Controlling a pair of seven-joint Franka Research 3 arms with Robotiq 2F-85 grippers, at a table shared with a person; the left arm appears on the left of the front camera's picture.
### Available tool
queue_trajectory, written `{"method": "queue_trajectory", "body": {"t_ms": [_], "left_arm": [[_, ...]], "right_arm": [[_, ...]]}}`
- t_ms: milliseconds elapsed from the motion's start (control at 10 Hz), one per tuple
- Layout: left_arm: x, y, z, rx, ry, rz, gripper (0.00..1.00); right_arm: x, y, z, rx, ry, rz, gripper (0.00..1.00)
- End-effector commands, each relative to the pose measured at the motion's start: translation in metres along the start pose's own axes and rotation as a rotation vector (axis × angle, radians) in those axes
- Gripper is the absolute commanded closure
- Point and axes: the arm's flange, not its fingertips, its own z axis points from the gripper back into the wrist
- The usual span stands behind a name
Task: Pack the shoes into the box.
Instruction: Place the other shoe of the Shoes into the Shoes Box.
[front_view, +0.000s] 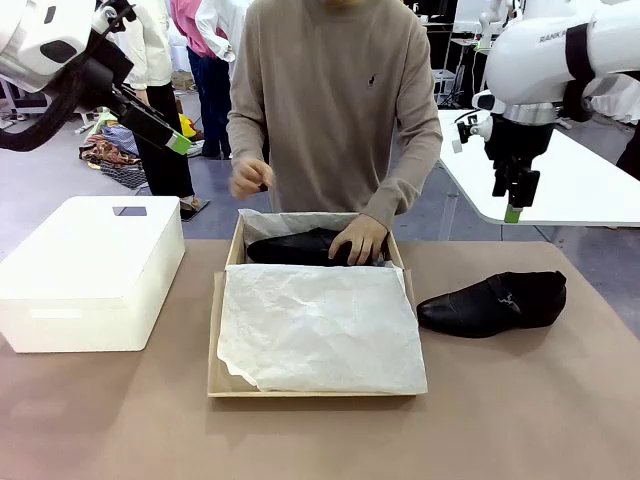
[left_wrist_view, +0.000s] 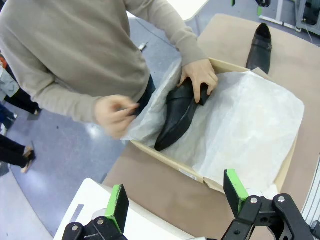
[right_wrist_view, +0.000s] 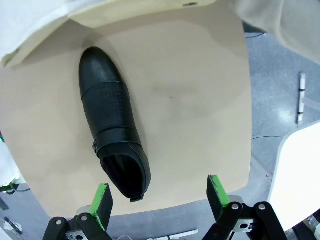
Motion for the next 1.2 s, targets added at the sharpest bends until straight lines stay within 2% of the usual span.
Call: {"method": "queue_trajectory", "body": {"t_ms": [0,300,500,700,900,1100], "left_arm": [[-0.001,0.000,0.001,-0.013,-0.012,0.004,0.00],[-0.001,0.000,0.001,-0.013,-0.012,0.004,0.00],[-0.001,0.000,0.001,-0.013,-0.012,0.004,0.00],[-0.001,0.000,0.001,-0.013,-0.012,0.004,0.00],[-0.001,0.000,0.001,-0.013,-0.012,0.004,0.00],[-0.001,0.000,0.001,-0.013,-0.012,0.004,0.00]], "right_arm": [[-0.032,0.012,-0.008,-0.020,-0.055,0.042,0.00],[-0.067,0.014,-0.023,-0.007,-0.075,0.016,0.00],[-0.078,0.014,-0.038,-0.009,-0.093,0.007,0.00],[-0.084,0.013,-0.052,-0.025,-0.086,0.000,0.00],[-0.081,0.010,-0.051,-0.001,-0.065,0.017,0.00],[-0.079,0.012,-0.050,-0.002,-0.057,-0.025,0.00]]}}
